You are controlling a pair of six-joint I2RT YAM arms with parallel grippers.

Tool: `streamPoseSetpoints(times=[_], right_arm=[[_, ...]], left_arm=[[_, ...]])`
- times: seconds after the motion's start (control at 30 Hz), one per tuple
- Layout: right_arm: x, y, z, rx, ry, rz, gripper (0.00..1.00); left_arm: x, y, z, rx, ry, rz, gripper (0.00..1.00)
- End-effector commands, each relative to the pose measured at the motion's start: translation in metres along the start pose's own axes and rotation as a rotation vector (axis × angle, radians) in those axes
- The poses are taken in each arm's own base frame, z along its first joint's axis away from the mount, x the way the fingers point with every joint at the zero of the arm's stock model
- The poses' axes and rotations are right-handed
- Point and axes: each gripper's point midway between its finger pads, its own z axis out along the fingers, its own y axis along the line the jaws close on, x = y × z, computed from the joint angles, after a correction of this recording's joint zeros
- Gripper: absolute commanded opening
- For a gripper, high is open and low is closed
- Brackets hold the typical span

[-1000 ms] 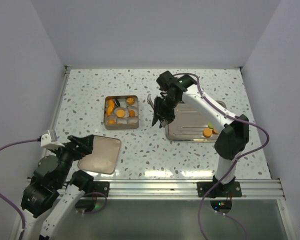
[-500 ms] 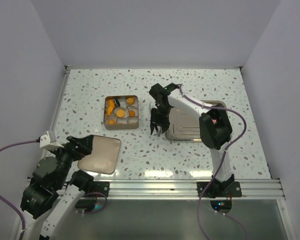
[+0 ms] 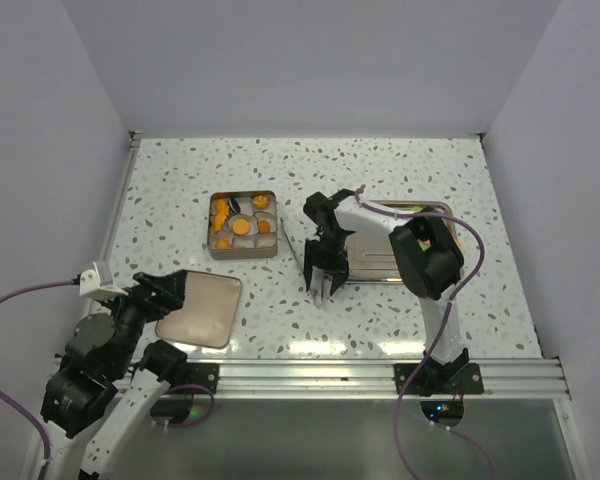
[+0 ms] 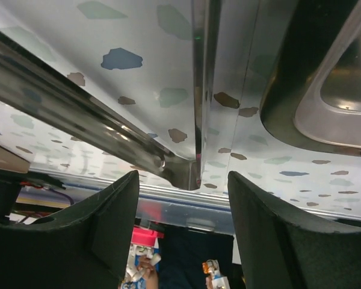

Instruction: Pack the cookies

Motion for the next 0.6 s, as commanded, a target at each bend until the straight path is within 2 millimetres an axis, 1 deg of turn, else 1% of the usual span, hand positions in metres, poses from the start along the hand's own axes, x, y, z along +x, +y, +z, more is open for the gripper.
streamPoseSetpoints(times=[0.0, 0.07, 0.13, 0.2, 0.23, 0.27, 0.3, 0.33, 0.37, 0.4, 0.43, 0.47, 0.5, 0.53, 0.57], right_arm=[[0.002, 0.014, -0.003, -0.057, -0.016, -0.039, 0.64], [0.004, 0.013, -0.002, -0.053, -0.011, -0.043, 0.65], [0.007, 0.016, -0.007, -0.058, -0.017, -0.054, 0.65], [0.005, 0.017, -0.017, -0.054, -0.047, -0.064, 0.65], [0.008, 0.014, -0.029, -0.043, -0.061, -0.066, 0.65], [0.002, 0.016, -0.043, -0.033, -0.114, -0.078, 0.65], [0.006, 0.011, -0.052, -0.008, -0.119, -0.081, 0.65], [0.008, 0.012, -0.067, -0.014, -0.154, -0.088, 0.65], [0.007, 0.015, -0.082, -0.021, -0.189, -0.101, 0.66], [0.004, 0.010, -0.092, 0.008, -0.233, -0.107, 0.66], [0.010, 0.004, -0.106, 0.021, -0.253, -0.103, 0.68], [0.011, 0.002, -0.117, 0.024, -0.284, -0.108, 0.68], [0.012, -0.004, -0.124, 0.042, -0.305, -0.106, 0.69], [0.014, -0.004, -0.130, 0.034, -0.322, -0.120, 0.69], [0.020, -0.004, -0.142, 0.004, -0.356, -0.132, 0.72]], left_arm=[[-0.006, -0.004, 0.002, 0.011, -0.022, 0.006, 1.00], [-0.006, -0.004, 0.003, 0.002, -0.018, 0.010, 1.00], [-0.006, -0.003, 0.006, -0.015, -0.008, 0.016, 1.00], [-0.005, -0.005, 0.010, -0.033, 0.021, 0.041, 1.00], [-0.005, -0.006, 0.012, -0.037, 0.033, 0.056, 1.00], [-0.008, -0.008, 0.012, -0.037, 0.036, 0.071, 1.00], [-0.005, -0.009, 0.019, -0.057, 0.064, 0.094, 1.00], [-0.005, -0.012, 0.022, -0.054, 0.077, 0.125, 1.00], [-0.011, -0.019, 0.024, -0.037, 0.072, 0.136, 1.00], [-0.008, -0.022, 0.033, -0.050, 0.102, 0.156, 1.00], [-0.007, -0.026, 0.037, -0.047, 0.118, 0.176, 1.00], [-0.006, -0.039, 0.042, 0.003, 0.136, 0.182, 1.00], [0.005, -0.042, 0.053, -0.009, 0.202, 0.212, 1.00], [0.013, -0.044, 0.058, -0.011, 0.247, 0.230, 1.00], [0.023, -0.045, 0.060, -0.013, 0.312, 0.243, 1.00]])
